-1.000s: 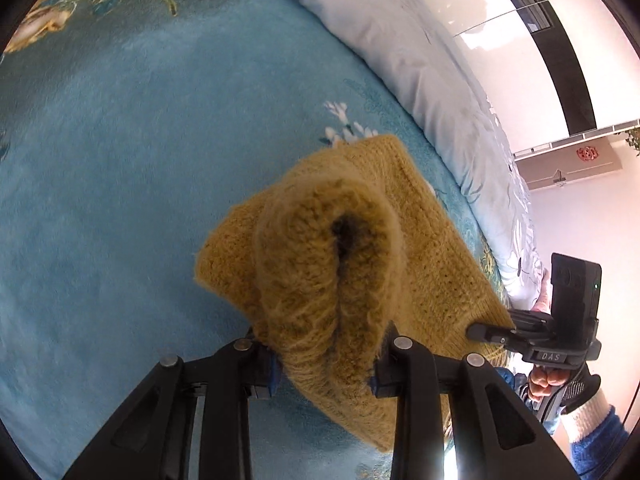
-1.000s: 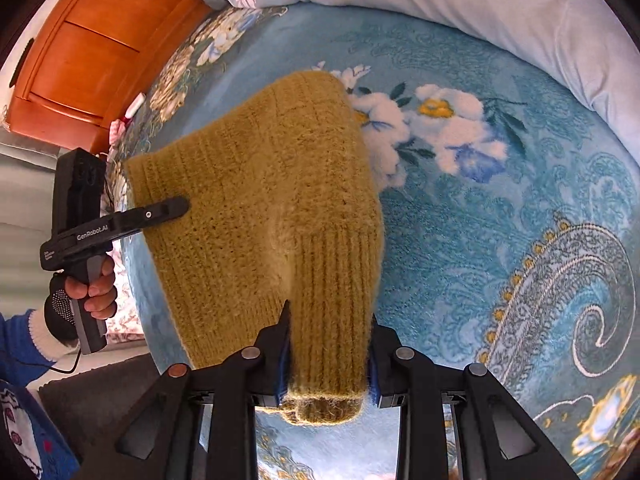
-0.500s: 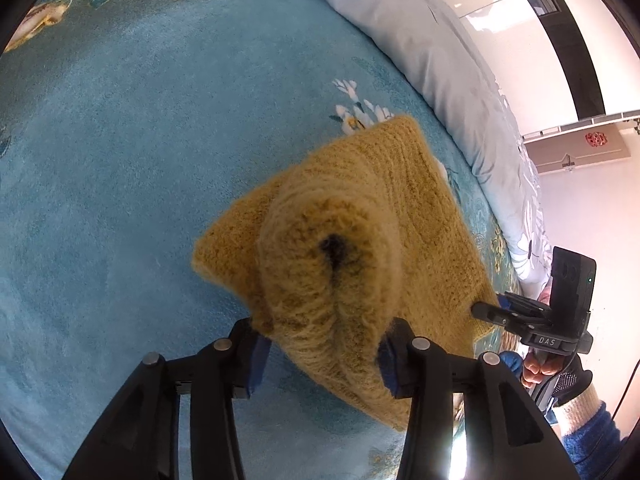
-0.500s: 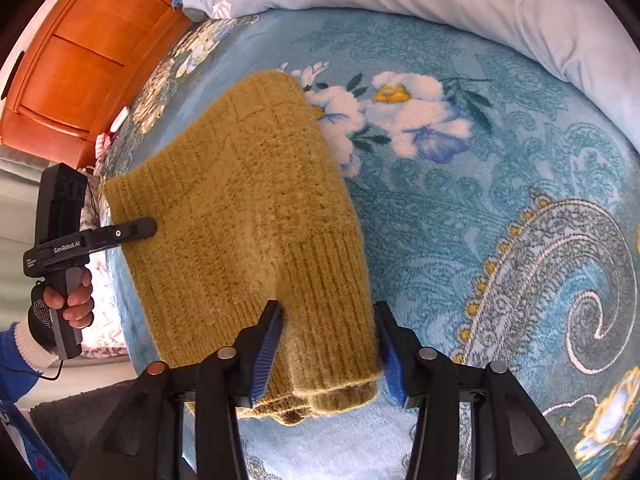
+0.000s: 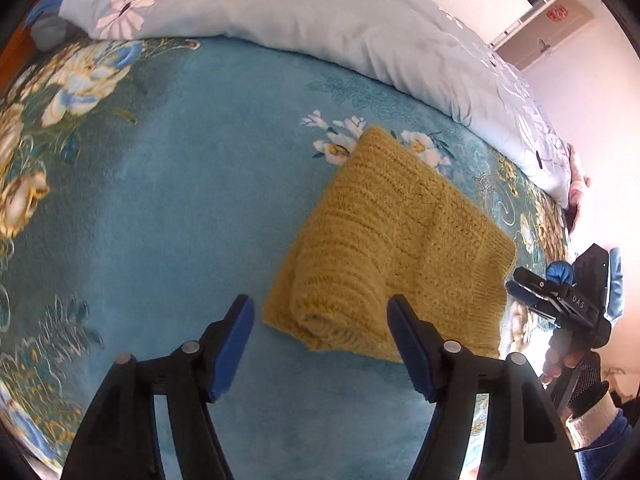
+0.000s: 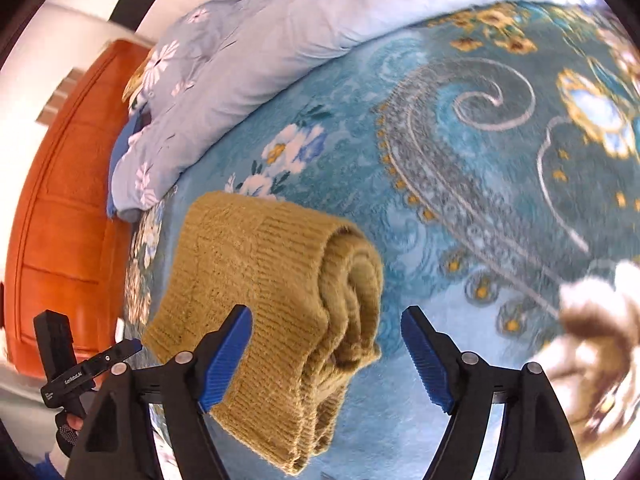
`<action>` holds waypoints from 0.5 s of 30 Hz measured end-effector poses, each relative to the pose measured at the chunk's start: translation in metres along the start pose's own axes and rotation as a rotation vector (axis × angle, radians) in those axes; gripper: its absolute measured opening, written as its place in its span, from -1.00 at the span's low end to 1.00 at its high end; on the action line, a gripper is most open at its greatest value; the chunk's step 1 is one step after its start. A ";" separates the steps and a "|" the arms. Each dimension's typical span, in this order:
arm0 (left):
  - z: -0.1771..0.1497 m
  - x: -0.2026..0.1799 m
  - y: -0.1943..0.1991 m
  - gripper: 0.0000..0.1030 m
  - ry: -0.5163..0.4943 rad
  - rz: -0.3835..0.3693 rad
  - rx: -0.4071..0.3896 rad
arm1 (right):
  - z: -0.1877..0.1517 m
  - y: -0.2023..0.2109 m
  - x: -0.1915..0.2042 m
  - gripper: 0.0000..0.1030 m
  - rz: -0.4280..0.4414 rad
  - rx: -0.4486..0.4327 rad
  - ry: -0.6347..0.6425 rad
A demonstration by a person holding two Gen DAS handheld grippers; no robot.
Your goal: Fold clothes
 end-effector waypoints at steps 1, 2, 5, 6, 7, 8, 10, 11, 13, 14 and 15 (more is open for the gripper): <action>-0.004 -0.002 0.002 0.37 -0.034 -0.014 0.022 | -0.009 -0.001 0.000 0.55 -0.004 -0.012 -0.041; 0.004 -0.006 -0.018 0.37 -0.062 -0.039 0.045 | -0.018 -0.003 -0.001 0.55 -0.009 -0.024 -0.080; 0.024 -0.010 -0.058 0.37 -0.141 -0.094 0.093 | -0.034 -0.007 -0.001 0.55 -0.037 -0.052 -0.141; 0.027 -0.012 -0.069 0.37 -0.165 -0.119 0.118 | -0.038 -0.009 -0.001 0.55 -0.047 -0.059 -0.156; 0.029 -0.013 -0.076 0.37 -0.187 -0.139 0.151 | -0.041 -0.010 -0.001 0.55 -0.054 -0.068 -0.176; 0.029 -0.015 -0.085 0.37 -0.211 -0.158 0.185 | -0.043 -0.011 -0.002 0.55 -0.052 -0.078 -0.198; 0.027 -0.020 -0.101 0.37 -0.264 -0.198 0.243 | -0.047 -0.013 -0.001 0.55 -0.056 -0.097 -0.223; 0.027 -0.020 -0.107 0.37 -0.286 -0.202 0.269 | -0.049 -0.014 0.000 0.55 -0.063 -0.104 -0.225; 0.026 -0.022 -0.120 0.37 -0.307 -0.231 0.306 | -0.051 -0.017 0.001 0.55 -0.071 -0.115 -0.234; 0.027 -0.022 -0.125 0.37 -0.308 -0.246 0.315 | -0.052 -0.019 0.002 0.55 -0.071 -0.119 -0.239; 0.027 -0.022 -0.129 0.37 -0.306 -0.260 0.326 | -0.053 -0.021 0.002 0.55 -0.074 -0.123 -0.240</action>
Point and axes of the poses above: each gripper's, at about its wrist camera, not at the fingertips, and y roughly against the way its jaws point, x to its left, z to its top, the point moved 2 cm from there along -y, roughly the way its jaws point, and after that the axes turned 15 degrees about -x, right-handed, at the moved point
